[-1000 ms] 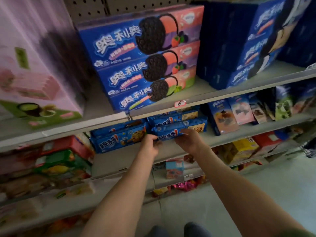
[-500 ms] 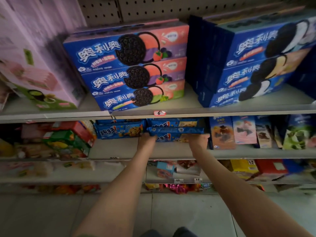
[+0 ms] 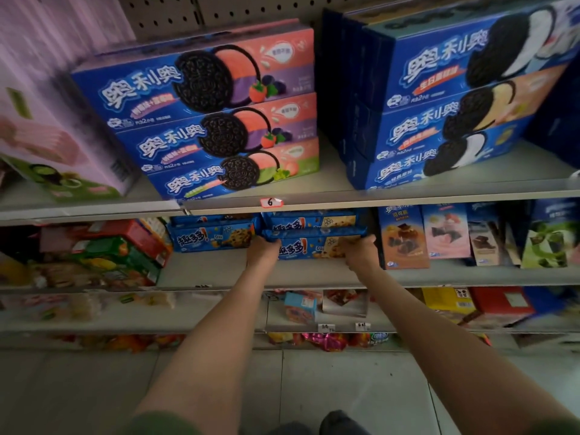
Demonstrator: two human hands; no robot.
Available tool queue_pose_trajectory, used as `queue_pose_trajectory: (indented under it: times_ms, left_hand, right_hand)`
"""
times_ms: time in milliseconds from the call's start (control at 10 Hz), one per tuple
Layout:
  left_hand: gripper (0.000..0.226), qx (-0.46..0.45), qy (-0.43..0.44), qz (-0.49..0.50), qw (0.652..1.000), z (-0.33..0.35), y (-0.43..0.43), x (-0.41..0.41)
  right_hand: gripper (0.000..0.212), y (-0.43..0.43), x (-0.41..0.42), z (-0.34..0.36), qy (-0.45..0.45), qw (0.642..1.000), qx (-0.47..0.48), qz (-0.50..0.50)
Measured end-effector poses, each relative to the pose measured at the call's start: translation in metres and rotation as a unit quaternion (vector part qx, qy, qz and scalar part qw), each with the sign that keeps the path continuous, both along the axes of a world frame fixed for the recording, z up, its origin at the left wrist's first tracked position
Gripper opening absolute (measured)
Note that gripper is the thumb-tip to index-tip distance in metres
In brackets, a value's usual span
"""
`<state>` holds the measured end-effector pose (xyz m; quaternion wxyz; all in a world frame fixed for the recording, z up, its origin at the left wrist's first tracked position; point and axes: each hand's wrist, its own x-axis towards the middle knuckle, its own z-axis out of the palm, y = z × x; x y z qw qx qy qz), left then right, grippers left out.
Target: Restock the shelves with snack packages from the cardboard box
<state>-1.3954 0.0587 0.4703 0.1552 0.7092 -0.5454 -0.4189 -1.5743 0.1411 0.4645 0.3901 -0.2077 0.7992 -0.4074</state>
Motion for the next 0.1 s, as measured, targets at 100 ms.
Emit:
queue_pose_trajectory:
  times_ms: [100]
  left_hand:
    - [0.036,-0.003,-0.029,-0.023,0.999,0.0045,0.0030,0.0006]
  right_hand:
    - [0.053,0.0065,0.0039,0.0081,0.001,1.000,0.010,-0.004]
